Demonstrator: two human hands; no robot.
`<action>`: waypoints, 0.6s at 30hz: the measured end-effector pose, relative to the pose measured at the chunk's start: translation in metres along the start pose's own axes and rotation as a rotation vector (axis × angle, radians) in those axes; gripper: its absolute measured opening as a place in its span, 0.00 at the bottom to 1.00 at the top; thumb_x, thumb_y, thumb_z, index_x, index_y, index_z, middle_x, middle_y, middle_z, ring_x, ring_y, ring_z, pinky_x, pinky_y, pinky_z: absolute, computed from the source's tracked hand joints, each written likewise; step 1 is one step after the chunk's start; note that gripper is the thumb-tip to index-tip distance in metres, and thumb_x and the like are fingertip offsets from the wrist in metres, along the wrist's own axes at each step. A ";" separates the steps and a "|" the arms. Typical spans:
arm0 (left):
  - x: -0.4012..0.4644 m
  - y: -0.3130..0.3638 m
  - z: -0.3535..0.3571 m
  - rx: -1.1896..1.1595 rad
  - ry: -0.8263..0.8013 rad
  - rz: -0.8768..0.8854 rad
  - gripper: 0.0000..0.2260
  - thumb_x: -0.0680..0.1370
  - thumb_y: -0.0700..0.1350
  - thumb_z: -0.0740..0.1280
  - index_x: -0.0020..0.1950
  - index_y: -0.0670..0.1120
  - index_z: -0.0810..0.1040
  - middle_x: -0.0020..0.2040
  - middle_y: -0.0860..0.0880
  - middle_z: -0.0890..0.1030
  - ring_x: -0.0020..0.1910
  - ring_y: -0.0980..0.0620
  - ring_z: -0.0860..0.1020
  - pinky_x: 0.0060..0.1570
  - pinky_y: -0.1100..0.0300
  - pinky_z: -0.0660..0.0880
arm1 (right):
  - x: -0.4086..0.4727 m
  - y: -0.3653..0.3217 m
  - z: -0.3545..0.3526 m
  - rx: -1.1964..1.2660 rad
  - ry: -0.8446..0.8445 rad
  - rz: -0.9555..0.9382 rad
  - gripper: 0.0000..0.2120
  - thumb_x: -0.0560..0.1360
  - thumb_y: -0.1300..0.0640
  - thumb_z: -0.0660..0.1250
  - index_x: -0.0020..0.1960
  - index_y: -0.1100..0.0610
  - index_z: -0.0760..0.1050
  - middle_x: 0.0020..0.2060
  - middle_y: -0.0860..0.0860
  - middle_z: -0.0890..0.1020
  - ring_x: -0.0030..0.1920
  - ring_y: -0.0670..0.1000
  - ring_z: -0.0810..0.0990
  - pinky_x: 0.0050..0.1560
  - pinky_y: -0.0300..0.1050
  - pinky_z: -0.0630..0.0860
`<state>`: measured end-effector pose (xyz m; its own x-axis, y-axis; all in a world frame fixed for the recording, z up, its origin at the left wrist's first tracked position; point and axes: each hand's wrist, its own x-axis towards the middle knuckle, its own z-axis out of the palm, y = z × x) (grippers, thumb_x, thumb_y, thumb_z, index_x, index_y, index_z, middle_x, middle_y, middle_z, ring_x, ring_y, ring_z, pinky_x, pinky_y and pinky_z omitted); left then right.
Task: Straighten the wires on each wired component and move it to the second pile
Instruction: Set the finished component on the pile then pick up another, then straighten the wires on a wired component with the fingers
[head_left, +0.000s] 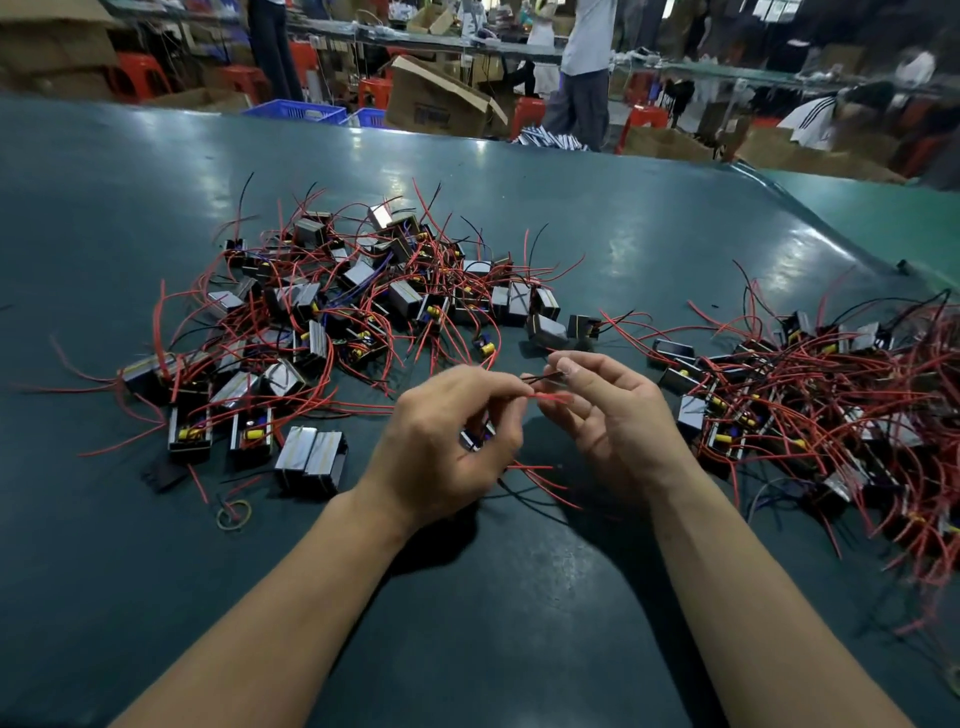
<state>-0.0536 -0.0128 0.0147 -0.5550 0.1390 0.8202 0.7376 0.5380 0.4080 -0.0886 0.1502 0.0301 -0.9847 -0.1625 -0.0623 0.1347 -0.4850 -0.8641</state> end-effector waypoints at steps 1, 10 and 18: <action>0.000 0.001 0.001 0.005 -0.033 0.012 0.04 0.75 0.36 0.69 0.48 0.38 0.82 0.40 0.47 0.82 0.34 0.50 0.78 0.38 0.57 0.76 | 0.000 0.000 0.001 0.000 -0.005 0.004 0.09 0.67 0.62 0.68 0.46 0.64 0.77 0.34 0.54 0.84 0.35 0.51 0.85 0.36 0.39 0.81; -0.003 -0.010 0.009 0.129 -0.076 -0.265 0.05 0.79 0.40 0.66 0.52 0.41 0.80 0.42 0.47 0.83 0.35 0.49 0.78 0.38 0.49 0.76 | 0.000 0.003 -0.004 -0.068 0.025 -0.009 0.07 0.67 0.63 0.71 0.44 0.63 0.79 0.37 0.57 0.84 0.40 0.55 0.86 0.36 0.39 0.80; 0.000 -0.008 0.006 0.205 -0.001 -0.154 0.05 0.77 0.38 0.69 0.50 0.41 0.83 0.44 0.48 0.82 0.42 0.49 0.79 0.44 0.57 0.76 | -0.003 0.005 -0.005 -0.168 -0.076 -0.078 0.06 0.65 0.63 0.74 0.42 0.60 0.82 0.39 0.59 0.85 0.40 0.56 0.85 0.39 0.40 0.80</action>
<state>-0.0614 -0.0123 0.0095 -0.6549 0.0429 0.7545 0.5509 0.7105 0.4378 -0.0856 0.1523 0.0239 -0.9794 -0.1977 0.0408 0.0316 -0.3496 -0.9364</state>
